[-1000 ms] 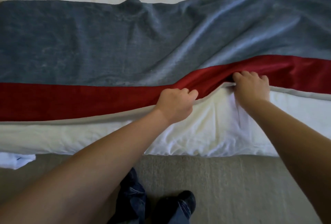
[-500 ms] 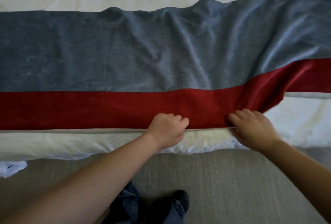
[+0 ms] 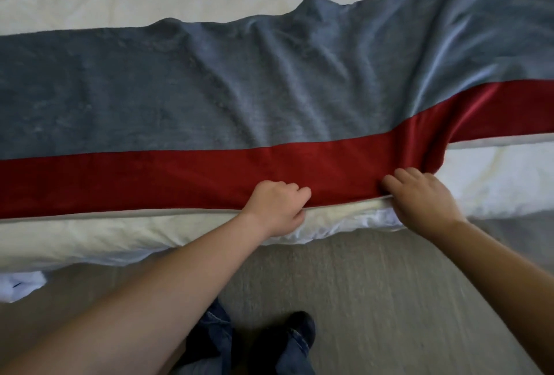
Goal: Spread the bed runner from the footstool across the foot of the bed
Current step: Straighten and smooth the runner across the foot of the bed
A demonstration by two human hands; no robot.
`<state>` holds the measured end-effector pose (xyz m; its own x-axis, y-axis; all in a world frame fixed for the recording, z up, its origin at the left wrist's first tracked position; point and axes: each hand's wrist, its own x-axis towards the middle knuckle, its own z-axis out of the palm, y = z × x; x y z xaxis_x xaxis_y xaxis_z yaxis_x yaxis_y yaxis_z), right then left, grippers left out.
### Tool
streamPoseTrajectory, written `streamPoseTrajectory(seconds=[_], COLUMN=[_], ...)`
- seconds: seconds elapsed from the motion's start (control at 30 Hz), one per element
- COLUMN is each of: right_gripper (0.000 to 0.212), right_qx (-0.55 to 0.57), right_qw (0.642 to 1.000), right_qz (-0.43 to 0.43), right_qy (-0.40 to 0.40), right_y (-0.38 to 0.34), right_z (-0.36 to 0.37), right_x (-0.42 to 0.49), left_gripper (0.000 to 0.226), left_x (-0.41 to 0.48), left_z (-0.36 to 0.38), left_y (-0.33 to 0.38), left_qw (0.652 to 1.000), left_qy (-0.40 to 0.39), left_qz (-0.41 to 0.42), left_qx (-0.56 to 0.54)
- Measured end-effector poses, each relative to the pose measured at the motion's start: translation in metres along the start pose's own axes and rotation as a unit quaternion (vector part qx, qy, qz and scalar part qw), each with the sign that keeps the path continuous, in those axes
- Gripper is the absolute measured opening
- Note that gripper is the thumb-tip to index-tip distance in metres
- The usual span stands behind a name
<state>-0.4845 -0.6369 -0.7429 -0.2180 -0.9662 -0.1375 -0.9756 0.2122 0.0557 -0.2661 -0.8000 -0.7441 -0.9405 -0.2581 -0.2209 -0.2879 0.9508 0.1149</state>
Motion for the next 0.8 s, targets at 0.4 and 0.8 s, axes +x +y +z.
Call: streamPoseTrajectory(seconds=[0.4,0.8], right_gripper=[0.037,0.03], right_qx=[-0.005,-0.013], right_qw=[0.993,0.982], right_qz=[0.12,0.174], right_qy=[-0.006,-0.072], right_y=[0.056,0.139], right_z=[-0.027,-0.013], right_x=[0.008,0.005], left_gripper=[0.028,0.026], left_x=[0.108,0.193], left_z=[-0.038,-0.053], left_y=[0.103,0.145], left_qw=[0.988,0.989], left_qy=[0.127,0.082], left_qz=[-0.028,0.036], left_qx=[-0.086,-0.119])
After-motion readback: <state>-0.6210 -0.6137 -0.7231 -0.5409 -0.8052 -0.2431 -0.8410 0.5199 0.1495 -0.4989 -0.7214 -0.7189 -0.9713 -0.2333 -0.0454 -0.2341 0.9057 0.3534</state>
